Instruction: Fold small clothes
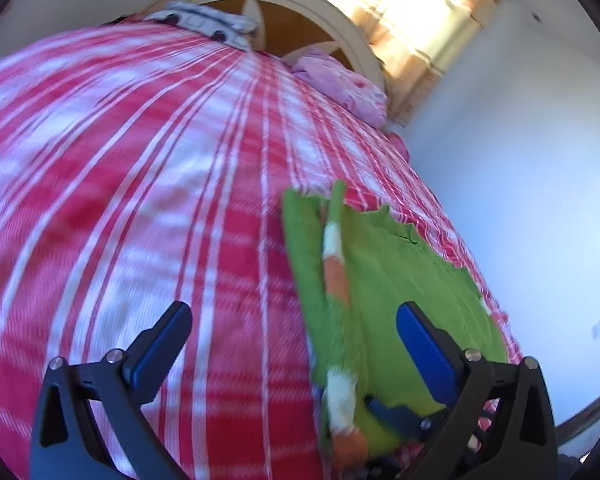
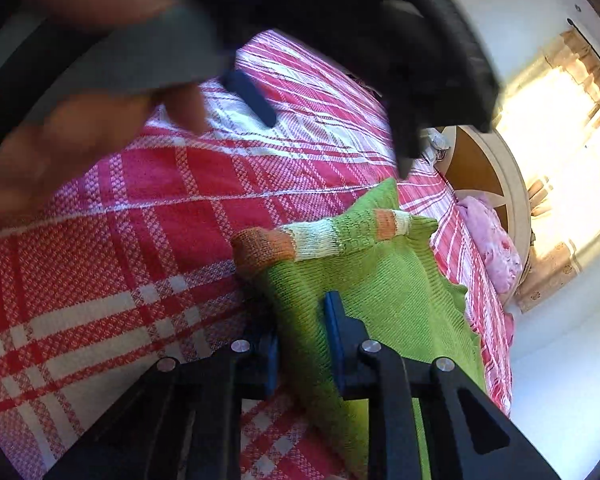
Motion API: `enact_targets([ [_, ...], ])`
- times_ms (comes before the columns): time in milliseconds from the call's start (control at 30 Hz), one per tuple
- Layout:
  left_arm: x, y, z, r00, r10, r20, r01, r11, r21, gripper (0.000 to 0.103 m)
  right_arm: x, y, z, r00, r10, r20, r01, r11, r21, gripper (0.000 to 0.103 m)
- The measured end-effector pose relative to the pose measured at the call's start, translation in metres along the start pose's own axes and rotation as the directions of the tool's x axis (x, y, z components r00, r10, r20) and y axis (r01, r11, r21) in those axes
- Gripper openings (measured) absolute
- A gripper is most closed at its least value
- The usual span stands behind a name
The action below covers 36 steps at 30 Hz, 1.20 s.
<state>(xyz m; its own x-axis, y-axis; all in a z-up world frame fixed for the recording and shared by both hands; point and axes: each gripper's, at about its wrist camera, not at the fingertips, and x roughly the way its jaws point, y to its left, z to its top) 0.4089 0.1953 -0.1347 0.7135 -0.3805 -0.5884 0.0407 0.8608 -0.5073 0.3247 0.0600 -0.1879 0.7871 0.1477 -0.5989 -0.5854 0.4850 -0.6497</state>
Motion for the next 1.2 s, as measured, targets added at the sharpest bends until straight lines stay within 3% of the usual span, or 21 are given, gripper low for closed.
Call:
enact_targets([
  [100, 0.019, -0.009, 0.015, 1.0, 0.01, -0.025, -0.008, 0.998, 0.056, 0.103, 0.002, -0.001, 0.0, 1.0, 0.006, 0.0, -0.006, 1.0, 0.007, 0.02],
  [300, 0.066, -0.018, 0.031, 0.994, -0.033, -0.108, 0.038, 0.998, 0.045, 0.103, 0.007, -0.004, -0.002, 1.0, 0.005, 0.004, -0.005, 1.0, 0.006, 0.021],
  [400, 0.079, -0.027, 0.03, 0.991, -0.04, -0.126, 0.049, 0.996, 0.071, 0.094, 0.007, -0.006, -0.003, 1.0, 0.013, 0.007, -0.013, 1.0, 0.015, 0.021],
  [467, 0.086, -0.031, 0.03, 0.988, -0.042, -0.151, 0.056, 0.994, 0.091, 0.073, 0.009, -0.008, -0.004, 1.0, 0.014, 0.009, -0.014, 1.0, 0.016, 0.021],
  [500, 0.09, -0.031, 0.031, 0.985, -0.045, -0.165, 0.061, 0.994, 0.089, 0.069, 0.01, -0.009, -0.004, 1.0, 0.014, 0.008, -0.014, 1.0, 0.016, 0.02],
  [533, 0.092, -0.029, 0.031, 0.983, -0.048, -0.176, 0.064, 0.994, 0.084, 0.054, 0.011, -0.009, -0.004, 1.0, 0.016, 0.009, -0.016, 1.0, 0.016, 0.02],
  [567, 0.093, -0.027, 0.032, 0.983, -0.049, -0.178, 0.064, 0.995, 0.08, 0.03, 0.01, -0.009, -0.005, 1.0, 0.018, 0.009, -0.018, 1.0, 0.015, 0.017],
  [633, 0.093, -0.016, 0.034, 0.976, -0.106, -0.191, 0.111, 0.994, 0.019, 0.019, 0.008, -0.009, -0.005, 1.0, 0.015, 0.013, -0.015, 1.0, 0.011, 0.011],
  [700, 0.091, -0.009, 0.035, 0.971, -0.148, -0.187, 0.144, 0.989, -0.034, 0.017, 0.001, -0.012, -0.005, 0.999, 0.019, 0.027, -0.02, 1.0, 0.018, 0.008],
  [833, 0.082, -0.011, 0.033, 0.971, -0.175, -0.165, 0.169, 0.984, -0.049, 0.016, -0.019, -0.035, -0.008, 0.996, 0.056, 0.071, -0.063, 0.993, 0.102, 0.007],
  [967, 0.072, -0.006, 0.036, 0.962, -0.254, -0.099, 0.236, 0.958, -0.16, 0.015, -0.035, -0.061, -0.017, 0.991, 0.076, 0.11, -0.097, 0.975, 0.198, 0.006],
  [1200, 0.062, -0.025, 0.043, 0.941, -0.34, -0.004, 0.329, 0.913, -0.241, 0.015, -0.054, -0.113, -0.05, 0.982, 0.083, 0.172, -0.146, 0.906, 0.397, 0.006],
])
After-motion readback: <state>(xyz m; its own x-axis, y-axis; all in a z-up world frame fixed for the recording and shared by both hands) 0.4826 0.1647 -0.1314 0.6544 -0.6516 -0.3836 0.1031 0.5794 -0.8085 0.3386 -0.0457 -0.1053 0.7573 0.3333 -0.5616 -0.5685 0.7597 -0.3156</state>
